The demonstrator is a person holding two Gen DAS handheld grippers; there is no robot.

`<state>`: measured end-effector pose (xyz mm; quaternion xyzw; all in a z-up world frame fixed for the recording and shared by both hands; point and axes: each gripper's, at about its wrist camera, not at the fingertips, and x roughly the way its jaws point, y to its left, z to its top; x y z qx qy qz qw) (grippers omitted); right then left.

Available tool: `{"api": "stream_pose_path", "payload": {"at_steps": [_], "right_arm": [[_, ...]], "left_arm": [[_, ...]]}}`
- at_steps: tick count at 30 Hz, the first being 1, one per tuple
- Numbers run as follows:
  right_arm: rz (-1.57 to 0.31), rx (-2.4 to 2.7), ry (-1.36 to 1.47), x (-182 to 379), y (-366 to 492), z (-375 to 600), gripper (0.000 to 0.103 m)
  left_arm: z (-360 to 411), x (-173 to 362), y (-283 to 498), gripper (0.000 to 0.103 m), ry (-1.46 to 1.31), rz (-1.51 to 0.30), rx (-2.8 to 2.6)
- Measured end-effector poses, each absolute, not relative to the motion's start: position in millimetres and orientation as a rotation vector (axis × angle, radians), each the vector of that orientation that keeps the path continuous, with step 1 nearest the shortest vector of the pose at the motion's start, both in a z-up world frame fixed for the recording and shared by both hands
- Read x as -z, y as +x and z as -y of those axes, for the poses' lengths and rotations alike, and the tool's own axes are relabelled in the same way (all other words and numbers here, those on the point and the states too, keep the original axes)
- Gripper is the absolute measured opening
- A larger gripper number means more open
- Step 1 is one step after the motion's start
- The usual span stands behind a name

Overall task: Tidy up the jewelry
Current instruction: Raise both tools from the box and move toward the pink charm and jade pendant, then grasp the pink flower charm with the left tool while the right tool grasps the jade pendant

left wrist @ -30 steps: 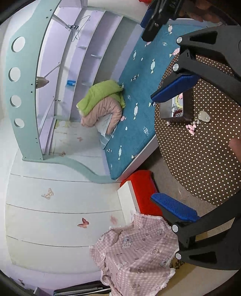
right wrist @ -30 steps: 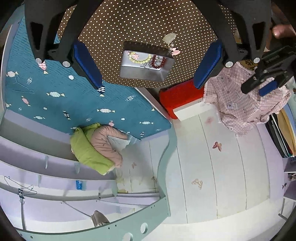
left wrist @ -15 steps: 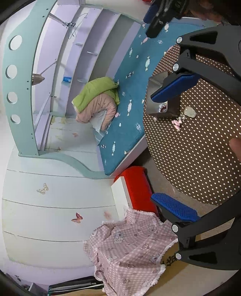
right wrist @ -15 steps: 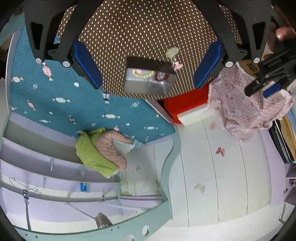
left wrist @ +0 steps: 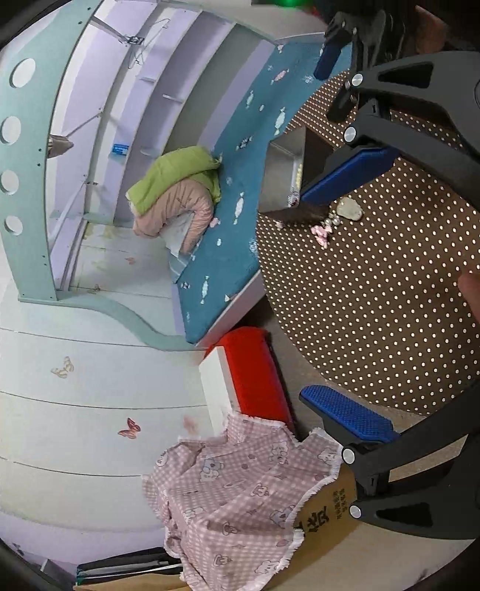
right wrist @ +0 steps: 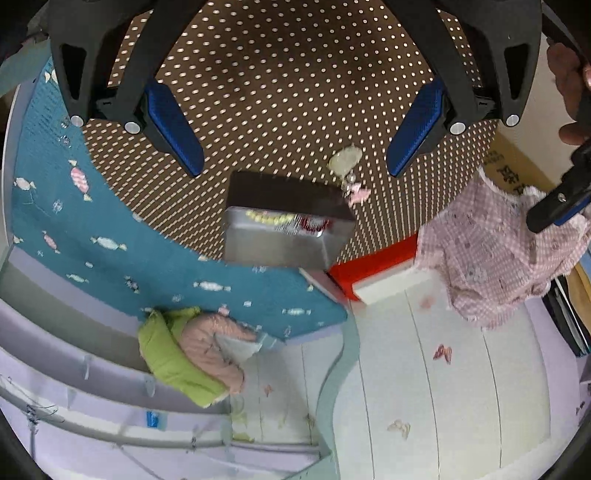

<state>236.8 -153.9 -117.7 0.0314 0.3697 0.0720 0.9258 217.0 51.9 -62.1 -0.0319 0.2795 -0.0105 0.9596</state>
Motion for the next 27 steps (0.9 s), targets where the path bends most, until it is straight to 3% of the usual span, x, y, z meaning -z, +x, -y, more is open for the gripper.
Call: {"api": "stream_pose_path", "payload": {"at_steps": [8, 17, 20, 21, 22, 24, 27], "right_arm": [[-0.888, -0.165, 0.068, 170, 276, 131, 0.095], [-0.966, -0.167, 0.048, 203, 307, 103, 0.074], [-0.944, -0.153, -0.025, 204, 307, 96, 0.051], [-0.939, -0.142, -0.048, 204, 306, 97, 0.037], [-0.937, -0.14, -0.056, 204, 306, 99, 0.031], [-0.935, -0.157, -0.039, 204, 305, 107, 0.024], [-0.931, -0.164, -0.035, 205, 301, 118, 0.022]], "left_arm": [[-57, 91, 234, 0.098, -0.06, -0.626, -0.002], [-63, 117, 255, 0.098, -0.064, -0.683, -0.012], [-62, 124, 262, 0.098, -0.065, -0.699, -0.011], [-61, 126, 264, 0.098, -0.065, -0.703, -0.009], [-60, 127, 266, 0.098, -0.064, -0.706, -0.006], [-56, 131, 270, 0.098, -0.059, -0.713, 0.004], [-44, 138, 281, 0.098, -0.038, -0.721, 0.028]]}}
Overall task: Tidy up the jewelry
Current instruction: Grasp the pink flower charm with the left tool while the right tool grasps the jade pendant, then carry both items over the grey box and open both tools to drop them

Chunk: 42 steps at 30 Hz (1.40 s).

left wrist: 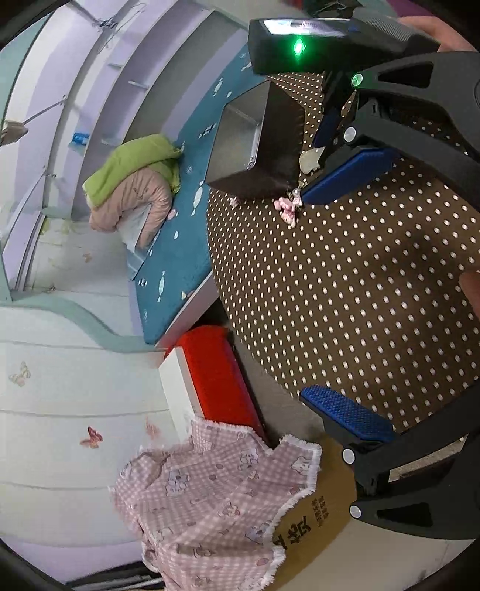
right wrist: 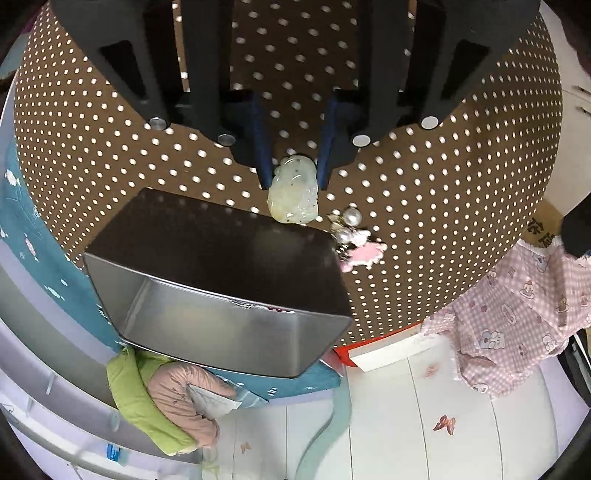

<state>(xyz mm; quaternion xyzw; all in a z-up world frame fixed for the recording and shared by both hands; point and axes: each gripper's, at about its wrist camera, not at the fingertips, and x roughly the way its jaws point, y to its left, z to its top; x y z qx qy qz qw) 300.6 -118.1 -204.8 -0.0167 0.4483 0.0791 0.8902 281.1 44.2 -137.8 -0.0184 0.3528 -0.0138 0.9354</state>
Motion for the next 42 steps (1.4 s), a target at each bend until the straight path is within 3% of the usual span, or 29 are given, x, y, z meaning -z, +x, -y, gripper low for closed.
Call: {"api": "stream_pose_path", "payload": {"at_steps": [19, 23, 28, 31, 42], "right_arm": [[-0.901, -0.192, 0.027, 190, 283, 155, 0.021], [-0.894, -0.19, 0.029, 187, 283, 155, 0.021], [-0.886, -0.187, 0.027, 183, 279, 156, 0.021], [-0.883, -0.185, 0.026, 181, 276, 154, 0.021], [-0.845, -0.211, 0.039, 158, 266, 158, 0.021]], "left_arm": [[27, 193, 369, 0.095, 0.207, -0.772, 0.202], [29, 204, 379, 0.056, 0.189, -0.831, 0.261], [32, 209, 381, 0.017, 0.15, -0.864, 0.337], [33, 206, 375, 0.007, 0.111, -0.858, 0.366], [10, 159, 334, 0.007, 0.037, -0.774, 0.366]]}}
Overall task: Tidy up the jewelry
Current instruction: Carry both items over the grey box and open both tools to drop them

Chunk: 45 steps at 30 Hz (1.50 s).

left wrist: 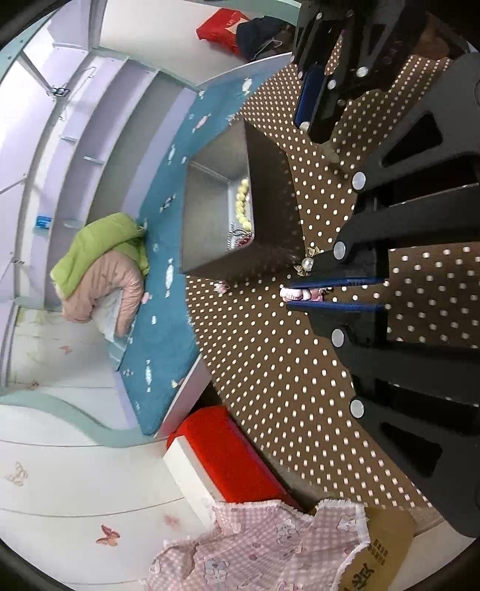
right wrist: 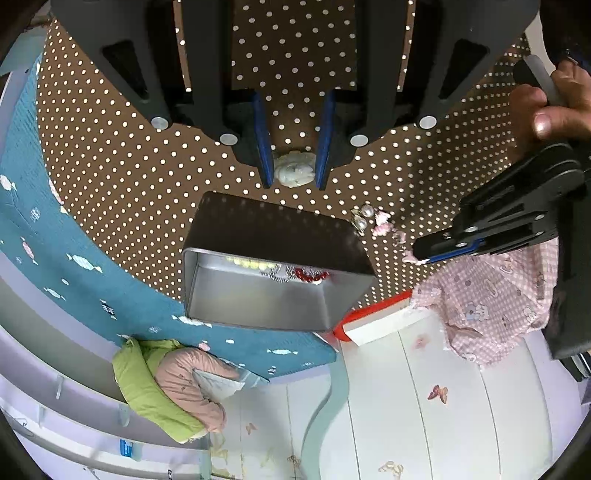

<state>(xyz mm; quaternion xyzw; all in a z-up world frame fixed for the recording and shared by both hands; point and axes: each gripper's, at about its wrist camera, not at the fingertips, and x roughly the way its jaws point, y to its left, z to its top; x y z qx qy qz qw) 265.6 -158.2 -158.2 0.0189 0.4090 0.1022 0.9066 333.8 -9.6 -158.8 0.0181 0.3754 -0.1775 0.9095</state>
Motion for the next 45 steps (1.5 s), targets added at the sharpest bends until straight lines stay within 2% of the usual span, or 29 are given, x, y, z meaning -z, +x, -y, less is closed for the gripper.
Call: {"api": "stream_pose_path", "payload": {"at_steps": [10, 20, 26, 39, 40, 41, 42, 43, 44, 45], "right_arm": [[-0.712, -0.233, 0.0, 91, 260, 165, 0.021], [-0.619, -0.239, -0.035, 31, 290, 179, 0.021], [-0.668, -0.257, -0.006, 33, 321, 190, 0.021], [-0.797, -0.257, 0.089, 66, 366, 203, 0.023], [-0.805, -0.245, 0.101, 69, 368, 205, 0.03], [-0.804, -0.239, 0.111, 70, 368, 206, 0.036], [-0.801, -0.237, 0.118, 70, 368, 208, 0.044], [-0.799, -0.234, 0.124, 70, 368, 208, 0.048], [-0.793, -0.231, 0.127, 69, 368, 210, 0.057], [-0.782, -0.224, 0.131, 68, 366, 211, 0.062]], "left_arm": [[4, 94, 304, 0.007, 0.05, -0.669, 0.368], [34, 27, 317, 0.007, 0.056, -0.577, 0.411], [58, 14, 349, 0.007, 0.032, -0.612, 0.466], [86, 46, 403, 0.008, 0.018, -0.753, 0.499], [86, 49, 406, 0.01, 0.021, -0.764, 0.489], [83, 52, 407, 0.019, 0.023, -0.77, 0.481], [82, 53, 406, 0.024, 0.021, -0.769, 0.474], [81, 54, 406, 0.03, 0.019, -0.766, 0.468], [79, 54, 405, 0.04, 0.017, -0.765, 0.463], [77, 54, 404, 0.044, 0.014, -0.763, 0.456]]}}
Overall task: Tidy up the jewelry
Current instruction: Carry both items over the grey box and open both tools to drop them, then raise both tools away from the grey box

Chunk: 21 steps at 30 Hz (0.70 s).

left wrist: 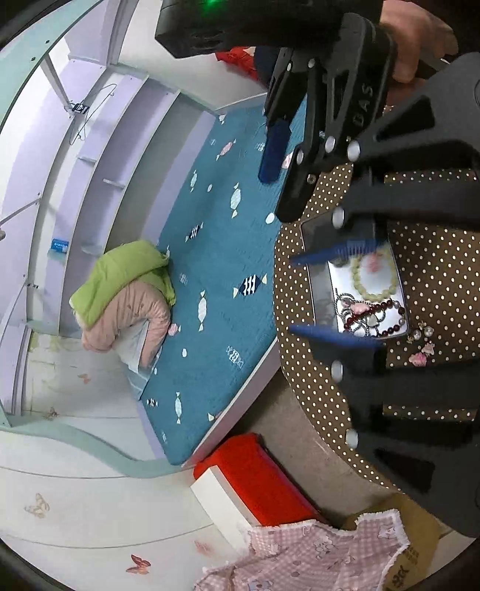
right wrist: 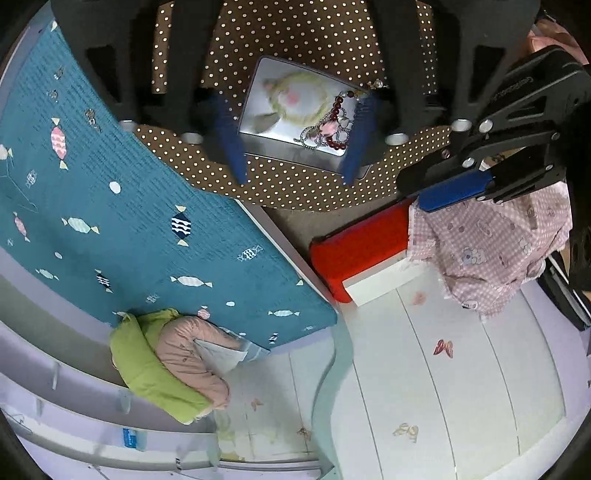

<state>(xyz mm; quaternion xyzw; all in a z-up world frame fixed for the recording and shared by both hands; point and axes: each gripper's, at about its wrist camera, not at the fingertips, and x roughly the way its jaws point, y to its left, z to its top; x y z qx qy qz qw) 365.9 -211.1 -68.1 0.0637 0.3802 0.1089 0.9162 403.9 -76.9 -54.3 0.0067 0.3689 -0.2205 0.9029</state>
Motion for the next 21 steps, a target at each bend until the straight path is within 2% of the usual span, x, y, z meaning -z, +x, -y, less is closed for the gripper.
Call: {"api": "stream_pose_path", "payload": {"at_steps": [2, 3, 4, 5, 11, 21], "right_arm": [[-0.769, -0.202, 0.138, 66, 364, 214, 0.07], [-0.758, -0.188, 0.145, 65, 362, 217, 0.079], [-0.748, -0.182, 0.153, 64, 361, 219, 0.091], [-0.737, -0.177, 0.16, 63, 358, 221, 0.095], [-0.701, -0.157, 0.156, 54, 342, 222, 0.096], [-0.645, -0.168, 0.142, 39, 313, 212, 0.096]], "left_arm": [[72, 53, 402, 0.068, 0.006, -0.749, 0.429], [66, 51, 400, 0.076, -0.004, -0.736, 0.405], [61, 49, 398, 0.091, -0.016, -0.718, 0.384], [57, 47, 395, 0.094, -0.024, -0.699, 0.368], [35, 34, 371, 0.097, 0.01, -0.613, 0.249], [12, 21, 325, 0.098, 0.017, -0.527, 0.169]]}}
